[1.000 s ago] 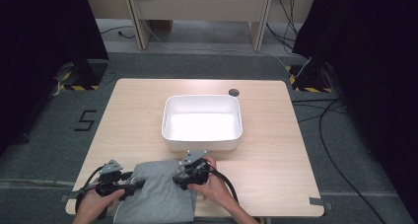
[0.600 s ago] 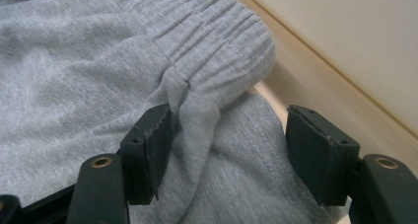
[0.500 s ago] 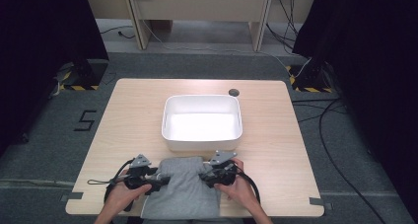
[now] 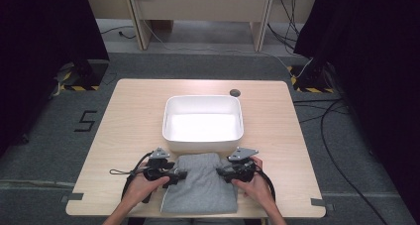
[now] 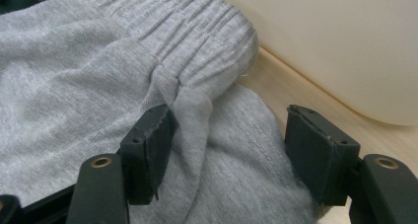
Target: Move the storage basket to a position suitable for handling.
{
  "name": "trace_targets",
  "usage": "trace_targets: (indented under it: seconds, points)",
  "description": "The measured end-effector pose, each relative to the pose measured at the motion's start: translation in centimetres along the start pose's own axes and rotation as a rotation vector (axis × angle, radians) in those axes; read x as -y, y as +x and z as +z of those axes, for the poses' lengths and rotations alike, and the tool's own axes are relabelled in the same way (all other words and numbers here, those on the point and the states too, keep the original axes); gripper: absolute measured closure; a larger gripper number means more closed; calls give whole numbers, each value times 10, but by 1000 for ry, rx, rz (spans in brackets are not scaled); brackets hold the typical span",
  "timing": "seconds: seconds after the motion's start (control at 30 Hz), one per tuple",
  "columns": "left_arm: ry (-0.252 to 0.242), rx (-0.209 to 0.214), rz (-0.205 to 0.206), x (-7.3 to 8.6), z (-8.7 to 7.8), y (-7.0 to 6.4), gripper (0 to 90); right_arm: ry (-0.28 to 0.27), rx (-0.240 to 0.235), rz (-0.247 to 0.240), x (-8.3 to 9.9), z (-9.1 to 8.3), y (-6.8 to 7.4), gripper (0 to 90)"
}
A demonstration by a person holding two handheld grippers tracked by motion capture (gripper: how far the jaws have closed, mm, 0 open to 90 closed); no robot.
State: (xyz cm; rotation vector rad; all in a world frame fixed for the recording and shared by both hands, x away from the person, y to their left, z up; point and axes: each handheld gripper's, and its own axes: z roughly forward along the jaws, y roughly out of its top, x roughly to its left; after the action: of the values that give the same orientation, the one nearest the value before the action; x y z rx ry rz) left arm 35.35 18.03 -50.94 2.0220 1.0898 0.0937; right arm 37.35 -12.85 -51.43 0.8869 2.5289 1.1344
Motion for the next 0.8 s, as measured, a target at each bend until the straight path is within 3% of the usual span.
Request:
trace_targets:
  seconds: [0.43,0.63,0.8]
  points:
    - [-29,-14,9,-2,3,-2,259,-6,18,23,4,-4,-6,348]
    - [-74,-12,6,-1,-10,-5,223,-28,17,36,2,-11,-6,260]
    - [-119,-17,14,4,-31,-11,205,-55,-19,60,0,-18,-5,228]
